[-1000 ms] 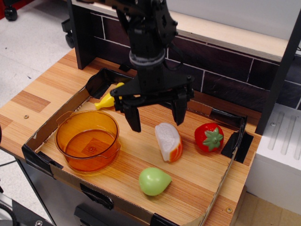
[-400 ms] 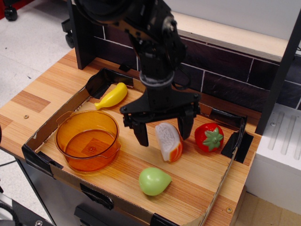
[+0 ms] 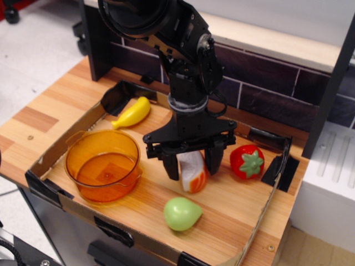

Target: Put sushi in pot

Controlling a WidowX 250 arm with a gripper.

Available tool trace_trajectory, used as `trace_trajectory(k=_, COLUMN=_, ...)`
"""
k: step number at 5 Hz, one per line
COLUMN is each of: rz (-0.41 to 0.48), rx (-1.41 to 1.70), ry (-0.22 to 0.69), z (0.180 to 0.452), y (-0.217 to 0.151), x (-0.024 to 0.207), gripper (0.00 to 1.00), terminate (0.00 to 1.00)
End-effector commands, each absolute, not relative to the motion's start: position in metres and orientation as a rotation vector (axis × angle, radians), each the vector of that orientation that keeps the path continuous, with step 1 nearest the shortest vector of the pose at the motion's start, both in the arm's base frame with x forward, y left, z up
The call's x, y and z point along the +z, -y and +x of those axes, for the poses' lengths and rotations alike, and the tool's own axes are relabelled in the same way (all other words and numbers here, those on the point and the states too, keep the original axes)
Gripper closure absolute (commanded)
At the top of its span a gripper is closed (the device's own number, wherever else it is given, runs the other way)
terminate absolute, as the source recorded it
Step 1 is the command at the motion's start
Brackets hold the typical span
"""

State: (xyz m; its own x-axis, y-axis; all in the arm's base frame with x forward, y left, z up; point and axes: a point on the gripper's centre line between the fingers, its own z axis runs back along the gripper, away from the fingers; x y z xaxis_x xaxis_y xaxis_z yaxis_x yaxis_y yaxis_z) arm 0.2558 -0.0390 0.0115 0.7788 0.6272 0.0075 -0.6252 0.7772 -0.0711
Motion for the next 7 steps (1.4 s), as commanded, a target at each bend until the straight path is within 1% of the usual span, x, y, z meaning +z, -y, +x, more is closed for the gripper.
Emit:
trace_trajectory(k=1, rz=-0.09, rx=0.672, ry=0.059, z=0.267, y=0.039, x=0.031, gripper=1.0, terminate=0.0)
trace_trajectory(k=2, rz=-0.16, rx=0.686, ry=0.093, z=0.269, y=0.034, x=0.068, gripper=1.0, terminate=0.0)
trace_trajectory(k=3, rz=-0.232, rx=0.702, ry=0.127, z=0.265, y=0.017, x=0.103, gripper=1.0, terminate=0.0)
trace_trajectory(k=4, rz=-0.248, rx=0.706, ry=0.121, z=0.253, y=-0.012, x=0.118, gripper=1.0, terminate=0.0)
trace_trajectory(k=5, rz=-0.198, rx=0.654, ry=0.076, z=0.237, y=-0.036, x=0.115, gripper=1.0, terminate=0.0)
trace_trajectory(k=6, rz=-0.174, rx=0.625, ry=0.054, z=0.227, y=-0.06, x=0.107, gripper=1.0, terminate=0.0)
trace_trajectory(k=7, rz=-0.141, rx=0.615, ry=0.032, z=0.222, y=-0.075, x=0.093, gripper=1.0, terminate=0.0)
